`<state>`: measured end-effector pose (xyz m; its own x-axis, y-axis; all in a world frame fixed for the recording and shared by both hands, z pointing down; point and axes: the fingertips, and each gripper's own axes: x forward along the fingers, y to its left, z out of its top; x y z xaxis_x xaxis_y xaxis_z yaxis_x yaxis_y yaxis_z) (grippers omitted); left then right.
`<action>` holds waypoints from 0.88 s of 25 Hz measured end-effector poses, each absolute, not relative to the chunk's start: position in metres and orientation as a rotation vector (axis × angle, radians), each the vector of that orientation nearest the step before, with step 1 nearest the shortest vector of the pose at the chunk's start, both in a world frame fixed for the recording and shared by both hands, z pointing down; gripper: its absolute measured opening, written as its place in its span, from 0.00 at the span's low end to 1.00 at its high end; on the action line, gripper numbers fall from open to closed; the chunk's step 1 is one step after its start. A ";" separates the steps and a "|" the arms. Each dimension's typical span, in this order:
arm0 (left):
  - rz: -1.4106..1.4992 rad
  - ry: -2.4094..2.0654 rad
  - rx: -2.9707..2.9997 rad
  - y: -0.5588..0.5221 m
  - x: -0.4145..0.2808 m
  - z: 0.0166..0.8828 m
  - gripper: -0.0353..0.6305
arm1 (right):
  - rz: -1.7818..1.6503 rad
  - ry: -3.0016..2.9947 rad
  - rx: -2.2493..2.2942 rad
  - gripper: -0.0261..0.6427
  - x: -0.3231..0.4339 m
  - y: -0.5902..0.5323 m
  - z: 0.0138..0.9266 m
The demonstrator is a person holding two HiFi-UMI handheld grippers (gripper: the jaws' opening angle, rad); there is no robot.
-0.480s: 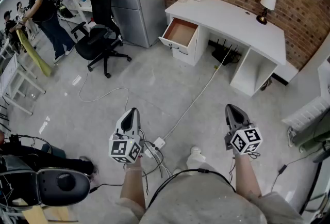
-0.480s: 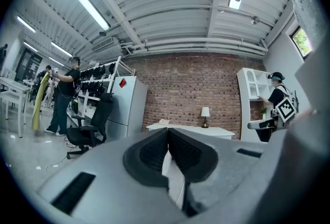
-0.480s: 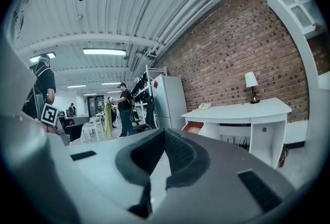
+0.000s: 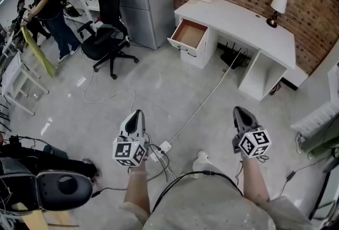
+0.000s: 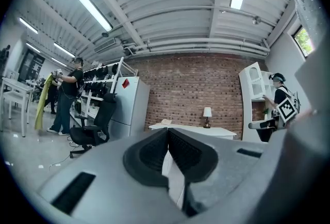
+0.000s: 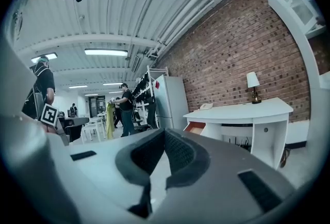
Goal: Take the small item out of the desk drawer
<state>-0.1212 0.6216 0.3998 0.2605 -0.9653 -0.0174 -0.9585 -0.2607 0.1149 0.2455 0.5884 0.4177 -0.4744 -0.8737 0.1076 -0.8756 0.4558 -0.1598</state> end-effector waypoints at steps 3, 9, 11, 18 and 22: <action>-0.134 -1.859 2.421 0.623 -0.124 0.400 0.06 | 0.305 -2.667 1.611 0.05 0.246 0.590 0.418; -0.110 -1.853 2.407 0.617 -0.122 0.415 0.06 | 0.359 -2.644 1.642 0.05 0.262 0.582 0.434; -0.108 -1.863 2.398 0.605 -0.127 0.417 0.06 | 0.401 -2.641 1.687 0.05 0.266 0.568 0.438; -0.075 -1.871 2.383 0.545 -0.142 0.423 0.06 | 0.467 -2.654 1.675 0.05 0.251 0.507 0.451; -0.079 -1.884 2.373 0.492 -0.137 0.419 0.06 | 0.465 -2.654 1.605 0.12 0.247 0.454 0.453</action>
<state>-0.1371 0.4918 0.4187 0.2282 -0.9732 0.0283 -0.9675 -0.2234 0.1189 0.2473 0.4538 0.4527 -0.4764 -0.8652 0.1563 -0.8668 0.4325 -0.2482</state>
